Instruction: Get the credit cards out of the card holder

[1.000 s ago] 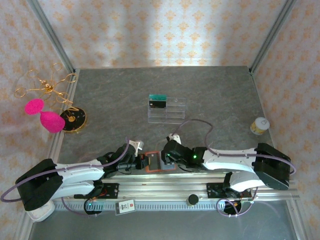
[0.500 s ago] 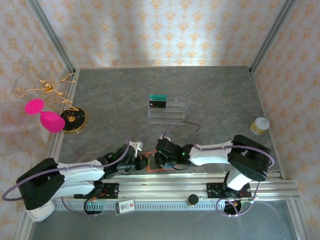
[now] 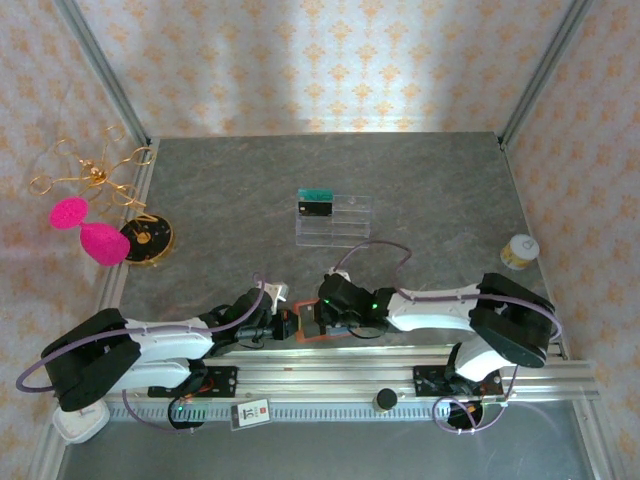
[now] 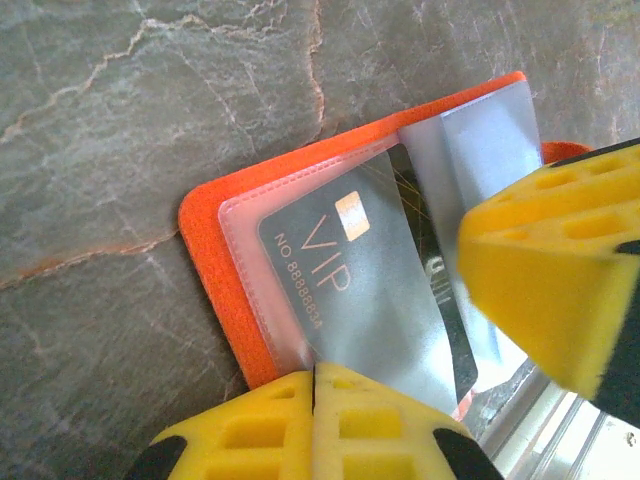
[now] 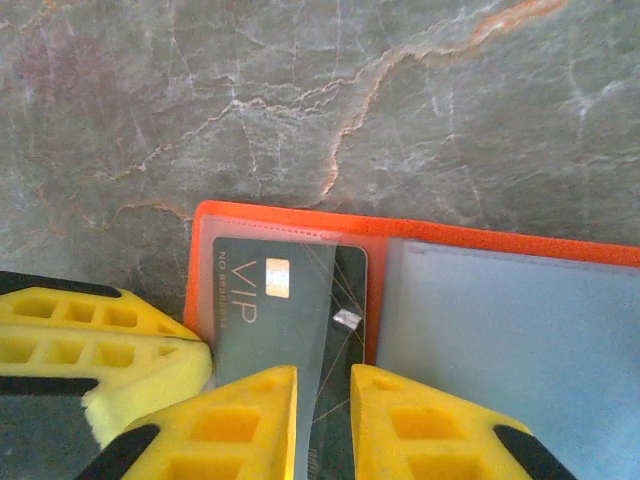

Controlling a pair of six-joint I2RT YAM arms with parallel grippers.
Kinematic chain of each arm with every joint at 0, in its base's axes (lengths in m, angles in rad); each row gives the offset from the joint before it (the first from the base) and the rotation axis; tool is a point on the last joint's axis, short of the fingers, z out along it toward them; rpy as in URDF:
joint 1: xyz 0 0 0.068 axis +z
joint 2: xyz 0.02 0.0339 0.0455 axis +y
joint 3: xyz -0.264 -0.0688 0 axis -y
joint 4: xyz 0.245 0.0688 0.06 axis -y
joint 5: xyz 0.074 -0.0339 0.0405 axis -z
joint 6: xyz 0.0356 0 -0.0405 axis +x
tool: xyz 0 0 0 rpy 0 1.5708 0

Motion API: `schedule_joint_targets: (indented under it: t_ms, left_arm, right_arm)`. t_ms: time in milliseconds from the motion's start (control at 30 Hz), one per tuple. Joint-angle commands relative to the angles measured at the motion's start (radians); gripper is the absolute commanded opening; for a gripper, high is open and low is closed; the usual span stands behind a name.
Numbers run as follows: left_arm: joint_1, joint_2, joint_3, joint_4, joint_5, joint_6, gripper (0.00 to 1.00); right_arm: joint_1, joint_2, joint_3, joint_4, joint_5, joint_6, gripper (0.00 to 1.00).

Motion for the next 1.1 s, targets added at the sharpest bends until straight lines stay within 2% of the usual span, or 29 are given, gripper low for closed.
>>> schedule_joint_targets:
  t_ms: [0, 400, 500, 633, 733, 967, 1067]
  left_arm:
    - [0.015, 0.032, 0.0, -0.029, -0.005, 0.028, 0.0]
    - [0.016, 0.104, 0.012, 0.014, 0.024, 0.038, 0.0]
    - [0.017, 0.124, 0.021, 0.017, 0.032, 0.043, 0.0]
    - [0.016, 0.128, 0.022, 0.02, 0.036, 0.042, 0.0]
    - [0.016, 0.116, 0.017, 0.017, 0.033, 0.038, 0.0]
    - [0.016, 0.107, 0.016, 0.012, 0.032, 0.04, 0.0]
    - [0.016, 0.104, 0.017, 0.013, 0.032, 0.038, 0.0]
  right_arm:
    - [-0.007, -0.026, -0.023, -0.044, 0.05, 0.008, 0.21]
    - [-0.02, 0.039, -0.08, 0.063, -0.03, 0.014, 0.2]
    - [-0.02, 0.027, -0.09, 0.096, -0.055, 0.013, 0.14]
    - [-0.026, 0.002, -0.099, 0.094, -0.04, 0.023, 0.0]
    - [-0.041, -0.04, -0.128, 0.079, -0.02, 0.052, 0.0]
    - [-0.112, -0.153, -0.197, 0.074, -0.094, 0.163, 0.0]
    - [-0.113, -0.172, -0.19, 0.032, -0.077, 0.161, 0.0]
